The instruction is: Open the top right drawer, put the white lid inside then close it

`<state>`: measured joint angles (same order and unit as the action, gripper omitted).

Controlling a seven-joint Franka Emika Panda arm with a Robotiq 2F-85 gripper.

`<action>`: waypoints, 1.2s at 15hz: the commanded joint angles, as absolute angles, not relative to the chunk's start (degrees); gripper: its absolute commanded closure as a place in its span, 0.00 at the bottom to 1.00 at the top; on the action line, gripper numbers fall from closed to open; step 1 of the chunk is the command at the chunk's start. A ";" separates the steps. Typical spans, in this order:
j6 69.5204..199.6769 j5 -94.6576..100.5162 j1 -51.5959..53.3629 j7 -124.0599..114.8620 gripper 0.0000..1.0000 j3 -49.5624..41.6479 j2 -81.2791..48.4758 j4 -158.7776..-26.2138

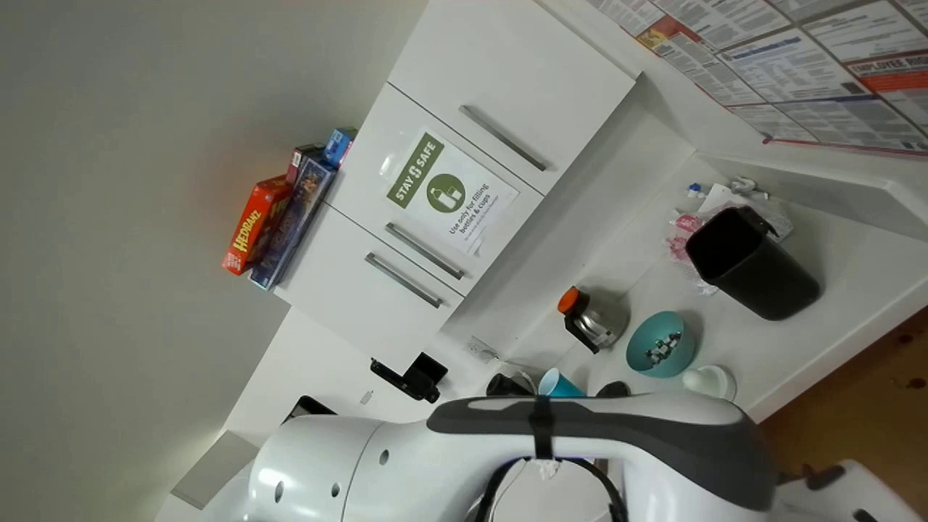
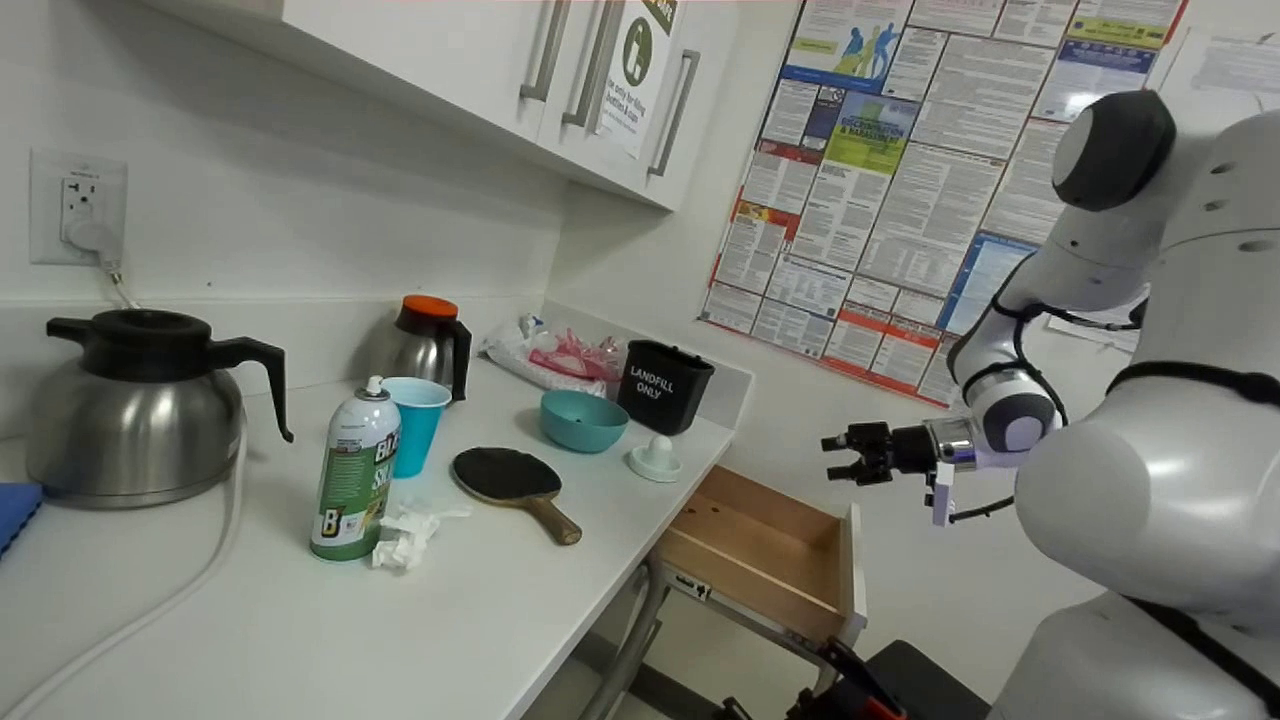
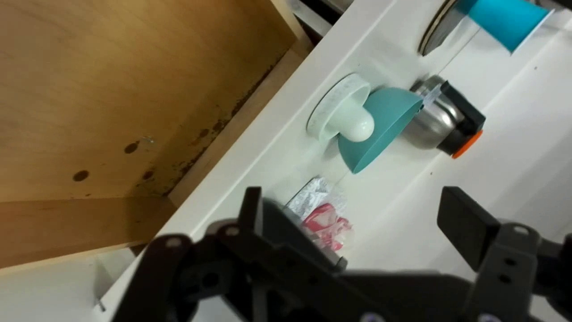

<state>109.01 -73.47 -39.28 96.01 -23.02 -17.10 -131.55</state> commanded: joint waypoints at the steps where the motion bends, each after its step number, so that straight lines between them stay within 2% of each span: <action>1: 121.50 -71.61 -30.33 98.70 0.00 -22.15 -4.47 -141.66; 5: 136.38 -72.62 -20.21 98.89 0.00 -17.67 1.85 -145.51; 8: 145.75 -73.29 -14.84 98.03 0.00 -13.16 1.92 -144.79; 18: 160.67 -78.41 -9.69 95.14 0.00 -7.63 -12.41 -134.94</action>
